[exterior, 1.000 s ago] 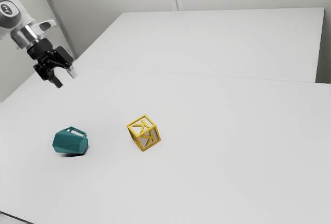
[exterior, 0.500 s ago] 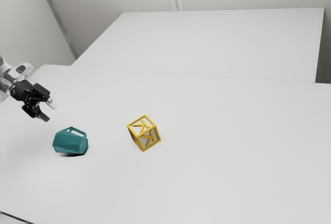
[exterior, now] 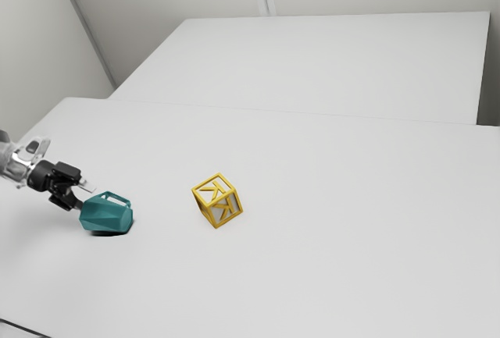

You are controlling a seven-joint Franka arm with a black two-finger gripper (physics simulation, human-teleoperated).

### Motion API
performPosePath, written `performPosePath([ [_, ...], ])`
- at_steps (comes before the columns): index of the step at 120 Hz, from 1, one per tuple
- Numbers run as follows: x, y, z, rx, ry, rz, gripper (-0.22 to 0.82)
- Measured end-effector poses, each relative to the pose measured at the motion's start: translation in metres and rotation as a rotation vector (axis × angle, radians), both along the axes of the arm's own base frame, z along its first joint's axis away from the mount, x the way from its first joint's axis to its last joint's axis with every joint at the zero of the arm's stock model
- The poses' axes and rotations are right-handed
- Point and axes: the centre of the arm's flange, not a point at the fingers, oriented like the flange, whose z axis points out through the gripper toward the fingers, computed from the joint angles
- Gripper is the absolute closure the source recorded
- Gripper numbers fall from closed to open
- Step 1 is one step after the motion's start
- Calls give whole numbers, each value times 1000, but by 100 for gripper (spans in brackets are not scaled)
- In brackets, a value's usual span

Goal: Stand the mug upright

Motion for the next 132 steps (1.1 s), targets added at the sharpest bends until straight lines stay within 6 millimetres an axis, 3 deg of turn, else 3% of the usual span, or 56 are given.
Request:
performPosePath([
  [20, -8, -8, -14, -29, -26, -3, 0],
  [24, -8, -8, -14, -33, -33, -7, 5],
  [40, -8, -9, -11, -36, -62, -21, 41],
  [49, -8, -10, -10, -42, -73, -31, 55],
  [64, -8, -11, -10, -50, -88, -44, 67],
  [84, -8, -12, -3, -49, -113, -57, 74],
  [108, -8, -14, 18, -36, -161, -71, 77],
  [132, 7, -39, 90, 81, -223, -171, 78],
])
